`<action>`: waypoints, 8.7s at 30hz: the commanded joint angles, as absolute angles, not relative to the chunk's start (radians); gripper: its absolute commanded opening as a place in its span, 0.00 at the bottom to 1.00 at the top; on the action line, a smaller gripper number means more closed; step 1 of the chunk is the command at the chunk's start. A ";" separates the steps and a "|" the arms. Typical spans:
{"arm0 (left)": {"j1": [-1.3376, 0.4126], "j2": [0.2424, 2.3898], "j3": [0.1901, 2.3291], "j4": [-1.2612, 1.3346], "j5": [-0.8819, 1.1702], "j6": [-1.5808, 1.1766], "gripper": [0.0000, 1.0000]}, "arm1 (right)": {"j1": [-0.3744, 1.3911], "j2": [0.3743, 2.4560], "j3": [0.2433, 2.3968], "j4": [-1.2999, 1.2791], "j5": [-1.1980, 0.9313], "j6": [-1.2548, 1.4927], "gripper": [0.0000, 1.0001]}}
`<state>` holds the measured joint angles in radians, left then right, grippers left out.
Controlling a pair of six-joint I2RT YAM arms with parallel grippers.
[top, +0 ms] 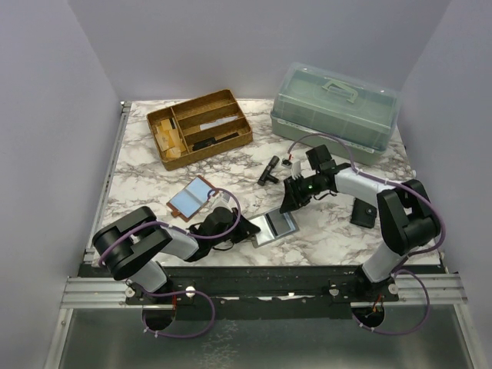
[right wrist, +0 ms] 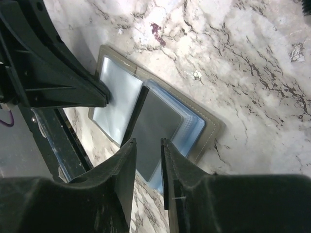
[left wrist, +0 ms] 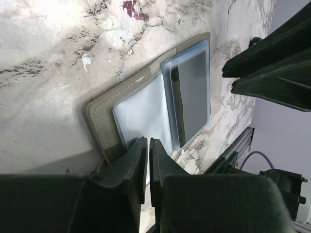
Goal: Take the credit cards out of the card holder
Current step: Pick up the card holder from the center of the board, then remove the credit card from the card holder, then place the credit card in the storage box.
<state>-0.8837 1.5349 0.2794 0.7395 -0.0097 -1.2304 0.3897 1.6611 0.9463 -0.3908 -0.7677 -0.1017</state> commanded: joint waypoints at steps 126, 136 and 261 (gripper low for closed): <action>-0.854 1.370 0.389 1.044 0.183 -1.038 0.00 | 0.325 1.551 0.874 -0.331 -1.347 -0.072 0.05; -0.828 1.253 0.260 1.045 0.187 -0.947 0.00 | 0.296 1.496 0.963 -0.560 -1.330 -0.335 0.31; 0.025 2.022 1.598 -0.267 0.821 -0.124 0.00 | 0.215 1.599 0.918 -0.488 -1.182 -0.222 0.01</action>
<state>0.0246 1.9236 1.4387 0.0639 0.8467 -0.4019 0.2184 1.5864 0.9146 -0.4706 -1.1648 -0.2104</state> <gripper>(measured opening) 0.017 0.125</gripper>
